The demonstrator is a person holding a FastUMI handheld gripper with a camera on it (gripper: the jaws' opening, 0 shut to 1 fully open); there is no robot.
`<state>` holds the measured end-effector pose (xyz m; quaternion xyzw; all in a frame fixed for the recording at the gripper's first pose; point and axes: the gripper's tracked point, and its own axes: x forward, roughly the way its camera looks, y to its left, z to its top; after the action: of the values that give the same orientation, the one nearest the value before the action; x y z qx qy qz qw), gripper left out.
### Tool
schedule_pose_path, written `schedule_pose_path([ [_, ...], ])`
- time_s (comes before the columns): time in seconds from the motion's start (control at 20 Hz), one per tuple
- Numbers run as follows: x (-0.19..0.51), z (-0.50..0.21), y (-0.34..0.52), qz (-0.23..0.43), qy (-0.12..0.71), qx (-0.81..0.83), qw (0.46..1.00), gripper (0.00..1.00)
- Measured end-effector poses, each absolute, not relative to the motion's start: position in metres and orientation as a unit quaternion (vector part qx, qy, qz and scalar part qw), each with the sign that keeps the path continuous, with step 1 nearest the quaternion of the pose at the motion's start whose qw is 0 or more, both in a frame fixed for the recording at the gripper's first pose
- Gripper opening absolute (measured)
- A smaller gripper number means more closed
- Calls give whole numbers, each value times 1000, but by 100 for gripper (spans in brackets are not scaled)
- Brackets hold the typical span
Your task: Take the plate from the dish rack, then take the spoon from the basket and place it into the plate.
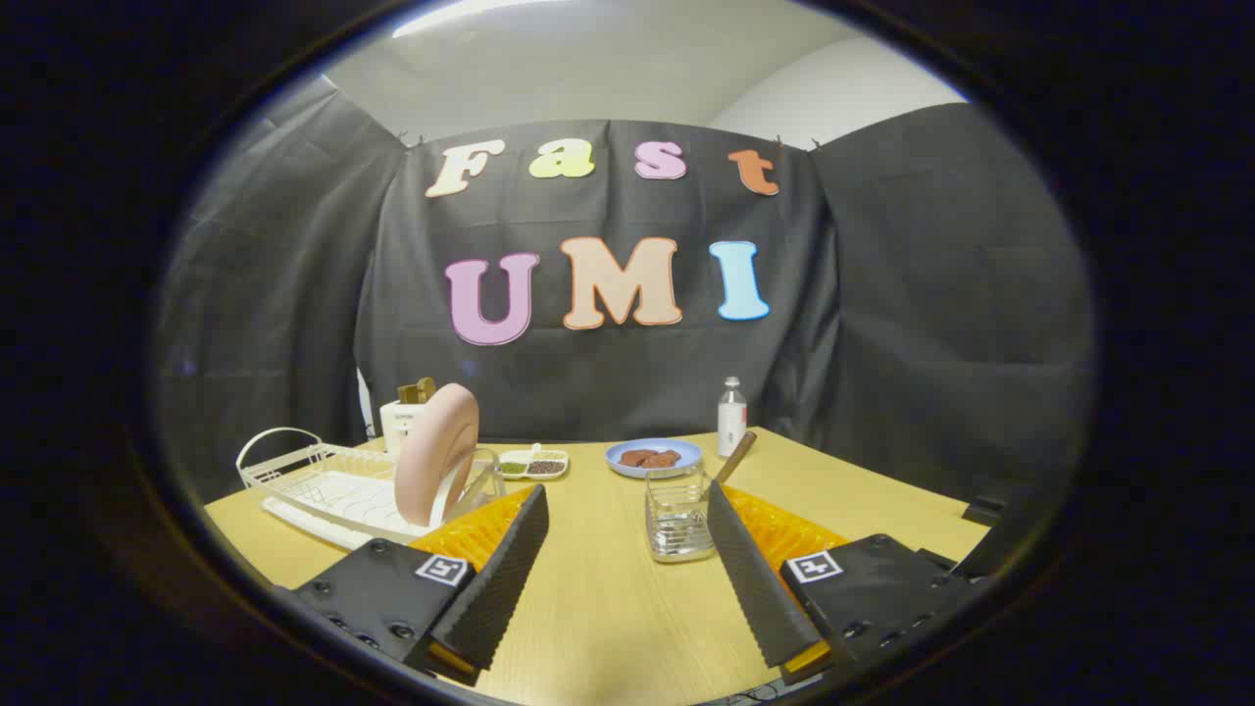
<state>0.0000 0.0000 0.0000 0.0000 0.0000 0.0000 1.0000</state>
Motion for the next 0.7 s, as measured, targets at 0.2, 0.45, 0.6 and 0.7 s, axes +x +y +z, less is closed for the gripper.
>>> schedule_pose_path([
  [0.2,-2,-8,-11,-12,7,-7,1000,100],
  [0.45,-4,-8,-14,-6,5,10,1000,100],
  [0.6,-4,-9,-19,-14,4,4,1000,100],
  [0.7,-6,-10,-17,-13,6,4,1000,100],
])
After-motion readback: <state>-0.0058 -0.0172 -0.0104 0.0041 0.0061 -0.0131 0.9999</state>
